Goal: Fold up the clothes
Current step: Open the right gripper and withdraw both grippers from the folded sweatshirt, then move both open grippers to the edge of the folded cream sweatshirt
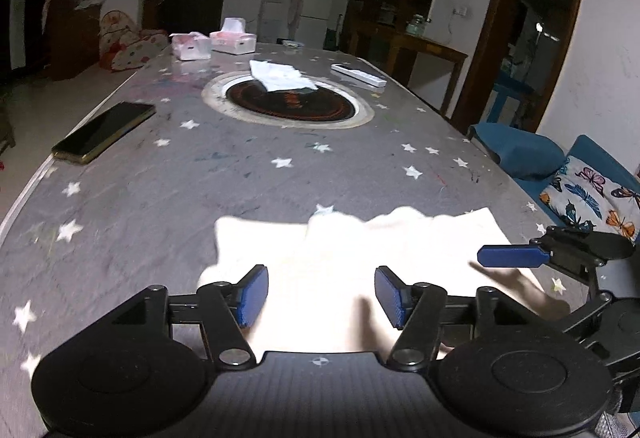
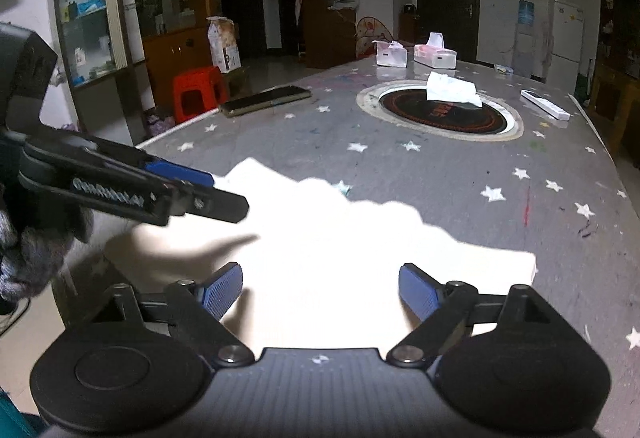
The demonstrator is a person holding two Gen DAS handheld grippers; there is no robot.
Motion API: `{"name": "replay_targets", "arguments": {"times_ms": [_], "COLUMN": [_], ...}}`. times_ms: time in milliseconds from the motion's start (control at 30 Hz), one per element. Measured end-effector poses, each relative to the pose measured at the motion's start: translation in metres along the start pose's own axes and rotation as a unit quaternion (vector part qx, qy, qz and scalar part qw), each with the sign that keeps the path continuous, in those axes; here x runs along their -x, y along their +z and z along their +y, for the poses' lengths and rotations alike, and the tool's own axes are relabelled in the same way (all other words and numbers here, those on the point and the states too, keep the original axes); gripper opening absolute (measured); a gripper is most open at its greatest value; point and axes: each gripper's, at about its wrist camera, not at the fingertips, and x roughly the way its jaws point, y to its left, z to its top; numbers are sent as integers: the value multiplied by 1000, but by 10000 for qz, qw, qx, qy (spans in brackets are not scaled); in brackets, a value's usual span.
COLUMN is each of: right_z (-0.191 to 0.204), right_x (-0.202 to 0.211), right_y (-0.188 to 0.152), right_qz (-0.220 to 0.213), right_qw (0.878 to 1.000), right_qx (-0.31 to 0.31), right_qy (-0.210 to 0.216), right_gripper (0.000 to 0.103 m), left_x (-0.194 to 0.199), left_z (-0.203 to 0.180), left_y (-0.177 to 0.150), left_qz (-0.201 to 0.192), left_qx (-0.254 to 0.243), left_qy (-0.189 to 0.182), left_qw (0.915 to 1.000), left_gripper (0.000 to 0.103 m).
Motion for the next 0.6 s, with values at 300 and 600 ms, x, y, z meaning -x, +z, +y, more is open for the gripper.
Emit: {"name": "replay_targets", "arguments": {"times_ms": [300,600], "right_z": [3,-6], "right_x": [-9,-7], "right_y": [-8,-11], "right_qz": [84,-76], "right_qw": [9998,9982], "right_qx": [-195,-557], "right_qy": [-5,201], "right_gripper": [103,103], "left_x": [-3,6], "left_z": [7,8], "left_y": [-5,-5], "left_qz": [91,-47], "left_qx": [114,162], "left_qy": [29,136], "left_qw": [9999,9998], "left_gripper": [68,88]}}
